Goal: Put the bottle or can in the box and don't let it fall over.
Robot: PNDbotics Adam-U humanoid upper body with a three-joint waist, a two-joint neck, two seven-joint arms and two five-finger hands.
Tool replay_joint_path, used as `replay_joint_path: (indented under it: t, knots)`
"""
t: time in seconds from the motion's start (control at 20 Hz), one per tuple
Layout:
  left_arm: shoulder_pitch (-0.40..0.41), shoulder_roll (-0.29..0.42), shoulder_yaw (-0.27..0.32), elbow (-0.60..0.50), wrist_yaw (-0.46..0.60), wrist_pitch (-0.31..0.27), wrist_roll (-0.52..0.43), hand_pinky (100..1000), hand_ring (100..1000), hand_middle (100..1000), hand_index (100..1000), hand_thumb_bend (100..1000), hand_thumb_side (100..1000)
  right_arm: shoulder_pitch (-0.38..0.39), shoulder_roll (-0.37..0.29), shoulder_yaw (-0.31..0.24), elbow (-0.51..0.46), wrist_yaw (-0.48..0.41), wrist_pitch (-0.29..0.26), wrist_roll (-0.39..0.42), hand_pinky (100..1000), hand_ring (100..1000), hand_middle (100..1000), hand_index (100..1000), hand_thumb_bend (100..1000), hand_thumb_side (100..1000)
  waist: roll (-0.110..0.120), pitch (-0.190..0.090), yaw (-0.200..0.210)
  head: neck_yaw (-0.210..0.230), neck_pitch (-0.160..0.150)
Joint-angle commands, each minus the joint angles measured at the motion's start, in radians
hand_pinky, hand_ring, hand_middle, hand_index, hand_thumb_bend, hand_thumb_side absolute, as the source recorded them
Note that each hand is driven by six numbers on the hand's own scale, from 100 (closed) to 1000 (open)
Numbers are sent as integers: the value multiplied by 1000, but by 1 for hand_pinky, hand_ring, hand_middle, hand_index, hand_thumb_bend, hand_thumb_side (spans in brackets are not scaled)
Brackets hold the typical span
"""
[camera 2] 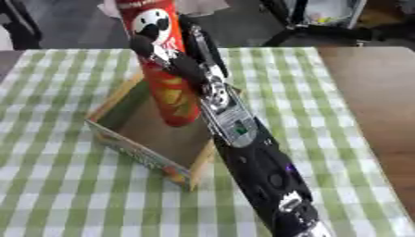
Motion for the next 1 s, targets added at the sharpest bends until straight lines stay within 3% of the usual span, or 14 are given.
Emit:
replay_joint_path:
  t: [0.05,0.1,0.3,1.0]
  knots:
    - [-10,26,4,-22,3,-2,-3,1000,668,708,766,217,690,-12,-6,-2,16,7,-10,27,413,655,758,465,1000,541,5,-13,-1,4,-14]
    - [-9,26,5,-22,3,-2,-3,1000,668,708,766,217,690,-11,-7,-2,22,11,-11,36,443,724,800,513,1000,541,5,-13,-3,5,-14]
    - [-8,25,6,-21,1,-2,-1,1000,668,708,766,217,690,-5,-16,-2,41,32,-6,68,467,789,835,550,1000,541,6,-14,-8,7,-14]
    - [-1,28,13,-21,-3,-5,6,1000,667,709,766,214,688,-3,-55,-17,11,34,22,55,470,770,830,558,1000,541,8,-21,-20,13,-12]
